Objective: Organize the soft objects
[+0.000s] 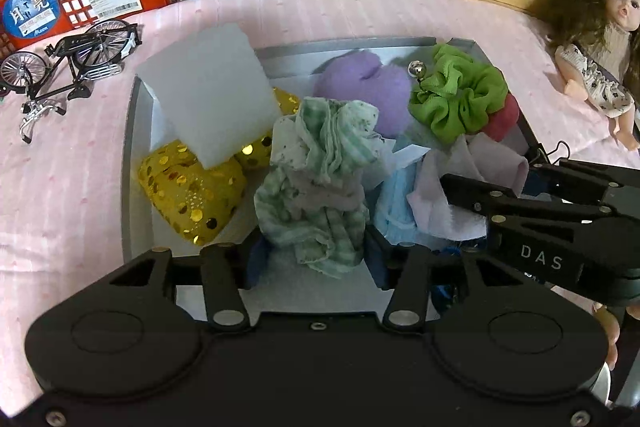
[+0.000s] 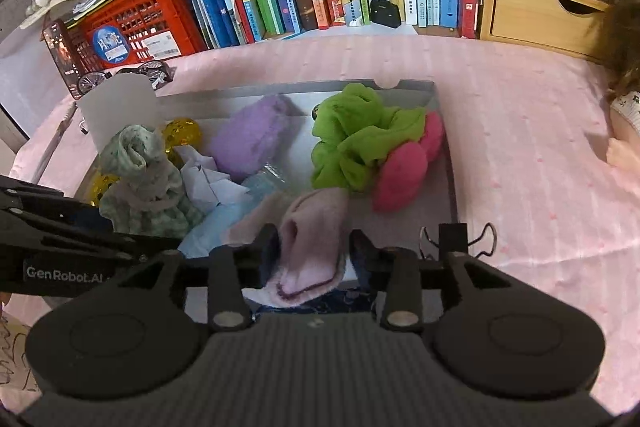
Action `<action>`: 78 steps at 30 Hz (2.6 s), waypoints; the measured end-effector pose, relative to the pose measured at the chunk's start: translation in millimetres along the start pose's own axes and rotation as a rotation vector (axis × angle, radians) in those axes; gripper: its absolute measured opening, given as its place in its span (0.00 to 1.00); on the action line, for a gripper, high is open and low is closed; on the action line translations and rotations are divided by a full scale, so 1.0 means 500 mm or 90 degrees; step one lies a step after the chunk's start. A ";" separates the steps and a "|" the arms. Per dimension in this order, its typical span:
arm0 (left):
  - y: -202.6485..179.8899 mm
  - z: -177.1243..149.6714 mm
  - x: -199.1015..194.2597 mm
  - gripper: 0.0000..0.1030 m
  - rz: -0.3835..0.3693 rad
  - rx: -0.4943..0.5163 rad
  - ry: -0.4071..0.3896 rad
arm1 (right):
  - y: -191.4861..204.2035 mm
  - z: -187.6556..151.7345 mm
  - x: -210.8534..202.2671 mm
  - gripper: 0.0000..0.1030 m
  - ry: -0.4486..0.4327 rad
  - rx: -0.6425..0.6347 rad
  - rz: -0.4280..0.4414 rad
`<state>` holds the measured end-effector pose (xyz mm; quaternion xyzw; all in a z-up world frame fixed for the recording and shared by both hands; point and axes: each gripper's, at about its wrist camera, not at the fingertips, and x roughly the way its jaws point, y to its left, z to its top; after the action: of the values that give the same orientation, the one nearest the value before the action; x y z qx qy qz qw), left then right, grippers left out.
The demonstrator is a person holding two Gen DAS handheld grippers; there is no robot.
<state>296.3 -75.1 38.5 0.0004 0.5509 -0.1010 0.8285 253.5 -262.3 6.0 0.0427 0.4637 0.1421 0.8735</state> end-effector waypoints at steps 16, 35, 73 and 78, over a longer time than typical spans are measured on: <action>0.003 -0.018 -0.065 0.69 -0.018 0.005 -0.041 | 0.020 0.000 -0.061 0.77 -0.042 -0.034 -0.011; -0.020 -0.102 -0.198 0.76 -0.048 0.029 -0.177 | 0.043 -0.034 -0.180 0.84 -0.133 -0.042 -0.028; -0.018 -0.476 -0.328 0.94 -0.050 0.036 -0.391 | 0.131 -0.338 -0.377 1.00 -0.454 -0.076 -0.081; -0.002 -0.528 -0.337 0.96 -0.051 0.033 -0.394 | 0.134 -0.387 -0.385 1.00 -0.455 -0.061 -0.077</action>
<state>-7.5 -18.6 88.5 -0.0312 0.2691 -0.1427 0.9520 -21.5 -264.9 63.5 0.0210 0.1235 0.0880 0.9882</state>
